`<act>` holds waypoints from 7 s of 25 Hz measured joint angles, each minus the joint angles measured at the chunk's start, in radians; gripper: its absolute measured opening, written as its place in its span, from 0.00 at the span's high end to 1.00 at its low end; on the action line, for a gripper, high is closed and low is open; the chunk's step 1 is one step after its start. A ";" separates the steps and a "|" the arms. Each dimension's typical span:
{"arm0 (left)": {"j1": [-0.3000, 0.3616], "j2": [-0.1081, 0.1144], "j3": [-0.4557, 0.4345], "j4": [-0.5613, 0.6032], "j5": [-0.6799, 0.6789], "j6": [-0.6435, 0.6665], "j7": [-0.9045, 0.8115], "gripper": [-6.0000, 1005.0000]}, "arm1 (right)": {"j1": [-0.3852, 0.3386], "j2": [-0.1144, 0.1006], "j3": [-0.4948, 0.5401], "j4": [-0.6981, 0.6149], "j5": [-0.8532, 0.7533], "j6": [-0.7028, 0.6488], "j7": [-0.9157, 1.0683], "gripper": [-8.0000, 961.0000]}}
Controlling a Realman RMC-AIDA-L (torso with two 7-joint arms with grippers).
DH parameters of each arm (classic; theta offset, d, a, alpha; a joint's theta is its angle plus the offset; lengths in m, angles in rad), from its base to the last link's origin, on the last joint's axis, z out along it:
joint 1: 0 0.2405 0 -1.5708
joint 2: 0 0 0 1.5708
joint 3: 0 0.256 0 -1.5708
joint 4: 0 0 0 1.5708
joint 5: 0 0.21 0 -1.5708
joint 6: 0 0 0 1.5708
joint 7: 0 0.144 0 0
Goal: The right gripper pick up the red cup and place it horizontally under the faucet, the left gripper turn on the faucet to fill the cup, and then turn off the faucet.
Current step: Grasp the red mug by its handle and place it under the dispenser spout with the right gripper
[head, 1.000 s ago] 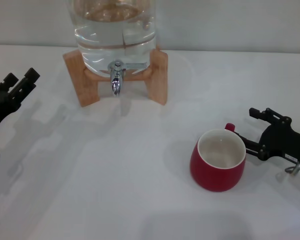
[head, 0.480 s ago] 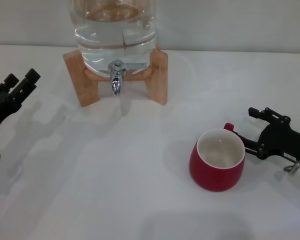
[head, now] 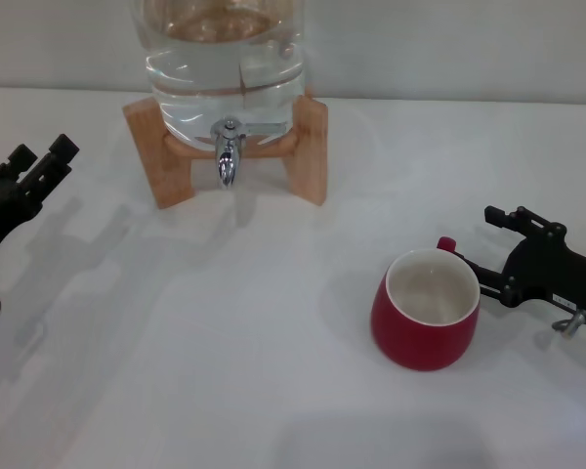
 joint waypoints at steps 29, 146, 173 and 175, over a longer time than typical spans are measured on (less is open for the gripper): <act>0.000 0.000 0.000 0.000 0.000 0.002 -0.002 0.14 | 0.005 0.000 -0.005 0.007 0.002 0.008 0.008 0.23; -0.011 -0.001 -0.002 -0.023 -0.008 0.026 -0.005 0.14 | 0.082 0.000 0.005 0.121 0.055 -0.042 0.015 0.26; -0.010 0.000 -0.002 -0.027 -0.015 0.039 -0.005 0.15 | 0.071 0.000 0.008 0.120 0.079 -0.044 0.017 0.26; -0.011 0.000 -0.002 -0.027 -0.015 0.039 -0.005 0.15 | 0.066 0.000 0.018 0.118 0.082 -0.045 0.017 0.27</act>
